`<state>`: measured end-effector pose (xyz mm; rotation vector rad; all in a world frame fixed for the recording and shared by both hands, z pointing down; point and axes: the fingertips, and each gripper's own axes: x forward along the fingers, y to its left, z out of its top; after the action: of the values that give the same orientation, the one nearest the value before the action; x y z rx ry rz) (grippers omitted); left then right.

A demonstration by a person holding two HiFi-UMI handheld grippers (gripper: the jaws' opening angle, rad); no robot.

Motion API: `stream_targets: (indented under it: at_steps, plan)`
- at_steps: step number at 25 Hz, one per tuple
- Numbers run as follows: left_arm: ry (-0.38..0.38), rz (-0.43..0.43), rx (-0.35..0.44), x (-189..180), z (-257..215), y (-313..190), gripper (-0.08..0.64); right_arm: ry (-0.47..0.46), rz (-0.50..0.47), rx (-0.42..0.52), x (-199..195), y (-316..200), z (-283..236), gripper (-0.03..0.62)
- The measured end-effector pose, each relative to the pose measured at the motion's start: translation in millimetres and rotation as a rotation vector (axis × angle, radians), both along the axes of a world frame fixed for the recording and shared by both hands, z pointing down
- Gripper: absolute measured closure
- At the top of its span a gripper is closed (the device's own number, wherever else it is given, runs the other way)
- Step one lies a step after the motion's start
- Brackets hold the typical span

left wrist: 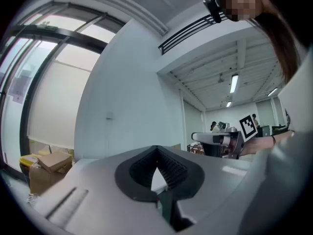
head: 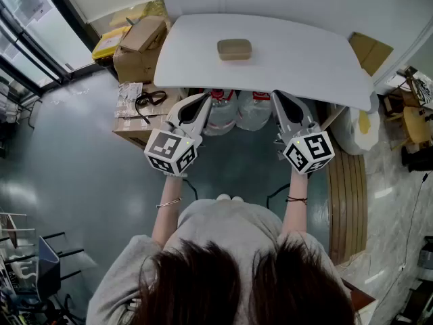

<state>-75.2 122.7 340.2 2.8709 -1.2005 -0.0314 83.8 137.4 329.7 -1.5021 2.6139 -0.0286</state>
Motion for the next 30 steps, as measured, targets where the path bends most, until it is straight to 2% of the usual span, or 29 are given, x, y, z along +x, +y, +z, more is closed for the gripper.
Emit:
stream_targets:
  at_steps: [4, 20, 30]
  plan:
    - [0.006, 0.004, 0.034, 3.6, -7.3, -11.6, 0.569, 0.013, 0.000, 0.036, 0.0, -11.4, -7.8, 0.580]
    - [0.011, -0.021, 0.017, 8.5, -1.4, -9.8, 0.569, -0.007, 0.014, 0.018, 17.2, -10.8, -2.0, 0.580]
    - [0.003, -0.062, 0.002, 17.6, 7.3, -7.8, 0.569, -0.011, -0.043, 0.017, 24.1, -18.4, 7.1, 0.578]
